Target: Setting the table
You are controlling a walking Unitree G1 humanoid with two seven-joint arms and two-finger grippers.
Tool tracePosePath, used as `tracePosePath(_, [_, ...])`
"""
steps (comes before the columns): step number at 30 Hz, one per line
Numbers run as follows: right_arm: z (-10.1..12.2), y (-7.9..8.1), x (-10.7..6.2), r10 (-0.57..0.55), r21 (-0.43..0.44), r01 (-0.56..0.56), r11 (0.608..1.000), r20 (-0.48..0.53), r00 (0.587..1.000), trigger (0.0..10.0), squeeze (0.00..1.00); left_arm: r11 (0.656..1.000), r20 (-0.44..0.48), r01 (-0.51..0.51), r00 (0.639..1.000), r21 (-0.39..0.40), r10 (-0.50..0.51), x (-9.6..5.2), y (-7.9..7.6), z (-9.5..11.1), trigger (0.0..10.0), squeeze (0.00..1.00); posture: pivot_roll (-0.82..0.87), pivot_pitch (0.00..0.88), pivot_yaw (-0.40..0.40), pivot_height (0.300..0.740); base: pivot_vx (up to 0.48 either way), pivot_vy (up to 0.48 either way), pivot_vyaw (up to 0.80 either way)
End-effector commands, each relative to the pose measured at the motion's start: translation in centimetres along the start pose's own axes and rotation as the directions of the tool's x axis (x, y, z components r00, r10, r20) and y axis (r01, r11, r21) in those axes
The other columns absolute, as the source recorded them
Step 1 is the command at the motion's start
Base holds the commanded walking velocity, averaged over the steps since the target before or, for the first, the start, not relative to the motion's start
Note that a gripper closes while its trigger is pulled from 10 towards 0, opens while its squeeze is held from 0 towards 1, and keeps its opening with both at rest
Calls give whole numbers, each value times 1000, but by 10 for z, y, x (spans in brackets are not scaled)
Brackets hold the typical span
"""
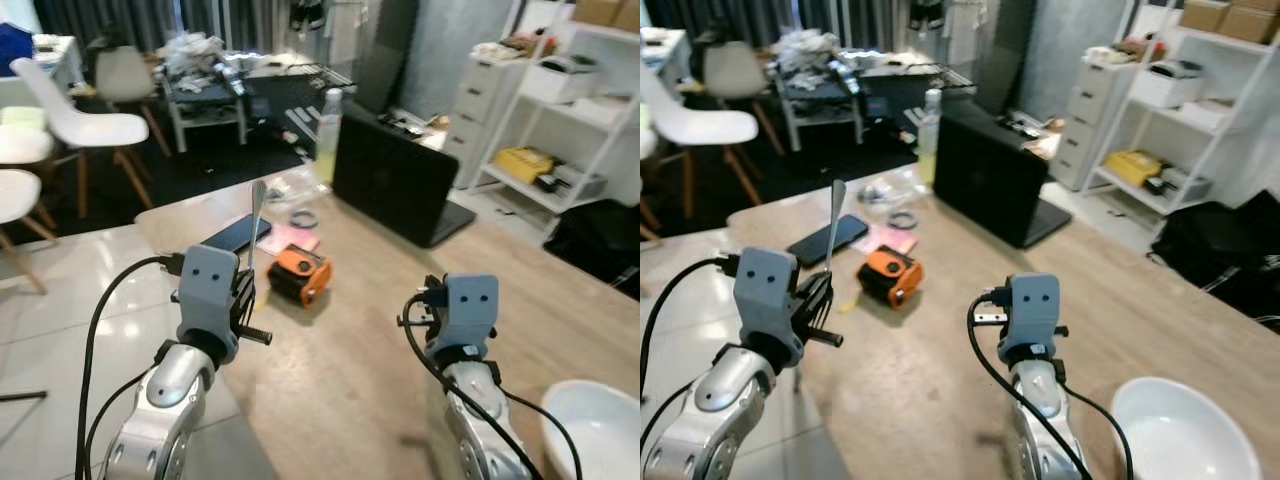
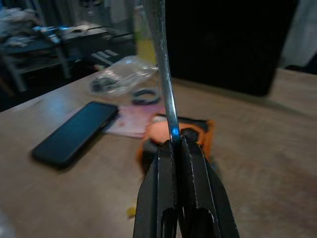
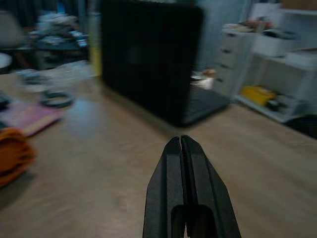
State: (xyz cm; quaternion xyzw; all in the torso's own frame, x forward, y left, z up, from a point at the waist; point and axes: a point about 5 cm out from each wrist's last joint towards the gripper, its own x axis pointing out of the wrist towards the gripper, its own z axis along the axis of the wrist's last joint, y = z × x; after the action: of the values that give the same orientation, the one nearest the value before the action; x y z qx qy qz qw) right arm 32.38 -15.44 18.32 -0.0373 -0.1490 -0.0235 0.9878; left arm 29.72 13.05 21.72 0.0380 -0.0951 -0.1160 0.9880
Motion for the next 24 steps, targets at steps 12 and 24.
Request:
tracePosePath(12, [-4, 1, -3, 4, 0, -4, 1000, -25, 1000, 10000, 0, 996, -76, 88, 993, 5, -88, -3, 1, -7, 10000, 0, 67, 41, 15, 740, 0, 0, -800])
tracePosePath(24, [1, 2, 0, 5, 0, -5, 1000, -16, 1000, 10000, 0, 906, -167, 397, 893, -145, -418, -7, -25, -8, 10000, 0, 72, 42, 13, 740, 0, 0, -800])
